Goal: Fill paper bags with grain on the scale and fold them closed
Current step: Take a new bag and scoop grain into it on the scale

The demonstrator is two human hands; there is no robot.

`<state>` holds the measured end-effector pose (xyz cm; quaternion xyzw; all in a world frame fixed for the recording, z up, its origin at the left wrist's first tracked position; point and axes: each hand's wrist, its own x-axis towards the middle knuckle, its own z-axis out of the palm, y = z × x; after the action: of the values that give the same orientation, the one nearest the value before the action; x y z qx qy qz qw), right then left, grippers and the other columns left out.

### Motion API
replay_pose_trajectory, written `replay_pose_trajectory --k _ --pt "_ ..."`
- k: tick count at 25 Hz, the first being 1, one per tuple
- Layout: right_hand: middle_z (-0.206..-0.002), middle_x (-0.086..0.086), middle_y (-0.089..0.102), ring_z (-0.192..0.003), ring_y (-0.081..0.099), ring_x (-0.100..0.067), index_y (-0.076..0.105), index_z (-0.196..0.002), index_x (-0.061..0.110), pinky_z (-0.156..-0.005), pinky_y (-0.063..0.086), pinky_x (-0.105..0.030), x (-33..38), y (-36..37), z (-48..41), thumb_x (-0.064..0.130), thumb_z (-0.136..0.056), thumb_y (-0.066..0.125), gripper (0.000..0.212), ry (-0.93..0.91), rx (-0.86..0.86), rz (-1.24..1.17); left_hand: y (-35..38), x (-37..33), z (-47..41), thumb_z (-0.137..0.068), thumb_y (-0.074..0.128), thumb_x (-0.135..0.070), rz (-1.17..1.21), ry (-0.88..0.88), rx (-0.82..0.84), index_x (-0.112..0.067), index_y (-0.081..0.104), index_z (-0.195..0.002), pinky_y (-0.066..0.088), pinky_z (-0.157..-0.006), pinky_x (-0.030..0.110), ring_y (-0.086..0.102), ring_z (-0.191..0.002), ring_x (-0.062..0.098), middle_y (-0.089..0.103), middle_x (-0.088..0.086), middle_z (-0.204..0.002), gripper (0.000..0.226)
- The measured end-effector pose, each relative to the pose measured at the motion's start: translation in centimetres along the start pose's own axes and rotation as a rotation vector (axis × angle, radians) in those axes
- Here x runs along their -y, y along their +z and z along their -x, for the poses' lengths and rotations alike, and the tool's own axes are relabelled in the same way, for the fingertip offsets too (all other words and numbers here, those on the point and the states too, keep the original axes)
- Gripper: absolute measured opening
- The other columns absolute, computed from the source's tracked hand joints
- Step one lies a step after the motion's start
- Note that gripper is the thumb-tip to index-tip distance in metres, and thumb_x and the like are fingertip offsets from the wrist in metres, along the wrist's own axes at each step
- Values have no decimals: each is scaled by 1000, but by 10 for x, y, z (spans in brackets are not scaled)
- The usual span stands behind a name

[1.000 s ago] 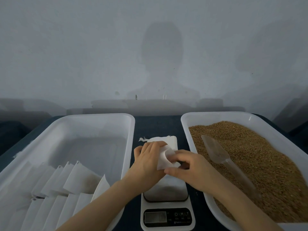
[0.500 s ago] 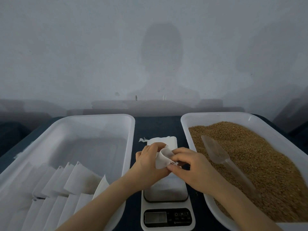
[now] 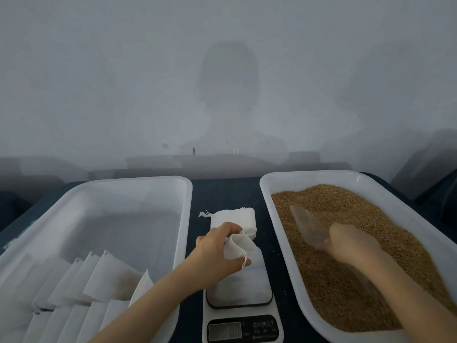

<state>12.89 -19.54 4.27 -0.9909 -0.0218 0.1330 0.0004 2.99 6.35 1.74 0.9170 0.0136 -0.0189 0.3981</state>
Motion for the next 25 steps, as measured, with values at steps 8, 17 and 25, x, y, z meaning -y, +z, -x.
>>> replay_pose_trajectory --k 8,17,25 --pt "-88 2 59 -74 61 -13 59 -104 21 -67 54 -29 -12 -2 -1 35 -97 45 22 13 -107 0 0 1 0 -76 77 -38 12 13 23 -44 42 -115 49 -98 39 49 -117 19 51 -13 -124 52" --pt "-80 4 37 -82 44 -15 63 -105 31 -75 36 -28 -31 -37 8 34 -81 64 25 260 -362 520 0 2 0 -76 77 -39 -1 19 43 -48 40 -114 49 -98 37 48 -115 17 47 -19 -118 53" --pt "-113 -3 53 -102 56 -22 61 -120 27 -89 48 -39 -13 -10 -21 22 -89 58 31 129 -260 134 0 3 -1 -76 76 -40 -22 31 50 -49 39 -112 47 -100 37 47 -115 16 44 -22 -116 52"
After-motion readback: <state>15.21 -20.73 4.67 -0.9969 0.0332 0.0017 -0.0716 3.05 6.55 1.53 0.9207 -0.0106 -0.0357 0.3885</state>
